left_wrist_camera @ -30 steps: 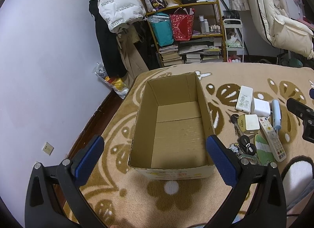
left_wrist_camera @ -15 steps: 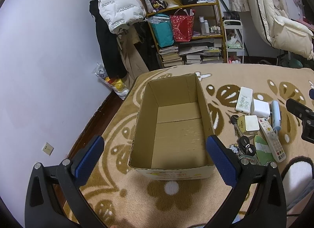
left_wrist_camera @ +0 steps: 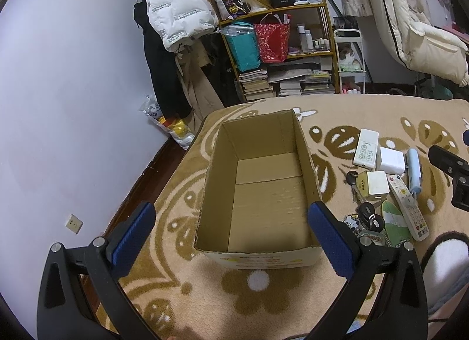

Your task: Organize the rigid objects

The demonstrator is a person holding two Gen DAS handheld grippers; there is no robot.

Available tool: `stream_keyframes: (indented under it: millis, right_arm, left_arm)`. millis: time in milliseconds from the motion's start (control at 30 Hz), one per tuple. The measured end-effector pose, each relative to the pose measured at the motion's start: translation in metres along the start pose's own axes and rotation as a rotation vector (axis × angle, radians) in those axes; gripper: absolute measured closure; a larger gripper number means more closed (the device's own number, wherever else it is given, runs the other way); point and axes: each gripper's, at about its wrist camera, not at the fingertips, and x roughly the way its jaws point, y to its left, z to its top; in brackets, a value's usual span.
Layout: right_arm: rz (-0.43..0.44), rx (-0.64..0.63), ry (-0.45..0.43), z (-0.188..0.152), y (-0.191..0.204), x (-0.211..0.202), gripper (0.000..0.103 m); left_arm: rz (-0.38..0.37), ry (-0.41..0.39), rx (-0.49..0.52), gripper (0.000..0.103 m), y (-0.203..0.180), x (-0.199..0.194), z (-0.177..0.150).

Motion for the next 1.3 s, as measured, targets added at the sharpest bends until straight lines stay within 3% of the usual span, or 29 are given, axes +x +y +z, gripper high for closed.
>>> stream_keyframes:
  millis: [333, 467, 500, 600, 1033, 1200, 1300]
  right_arm:
    - [-0.003, 0.017, 0.025, 0.003, -0.013, 0.01, 0.0]
    - [-0.041, 0.005, 0.046, 0.008, -0.014, 0.026, 0.0]
    - [-0.039, 0.005, 0.06, 0.008, -0.015, 0.03, 0.008]
    - [-0.041, 0.007, 0.121, 0.006, -0.018, 0.048, 0.011]
    - [-0.104, 0.058, 0.21, 0.005, -0.042, 0.107, 0.011]
    - [-0.116, 0.169, 0.274, -0.007, -0.063, 0.13, 0.012]
    - [-0.158, 0.168, 0.297, -0.013, -0.069, 0.139, 0.016]
  left_arm:
    - [0.017, 0.032, 0.004, 0.0, 0.003, 0.022, 0.011]
    - [-0.017, 0.063, -0.005, 0.0, 0.007, 0.039, 0.02]
    - [-0.021, 0.063, 0.005, 0.0, 0.007, 0.043, 0.022]
    - [0.013, 0.076, 0.02, 0.0, 0.007, 0.057, 0.027]
    - [-0.026, 0.268, -0.037, 0.0, 0.028, 0.131, 0.038]
    - [0.037, 0.37, -0.055, 0.0, 0.041, 0.16, 0.029]
    - [0.052, 0.444, -0.064, 0.0, 0.045, 0.174, 0.02]
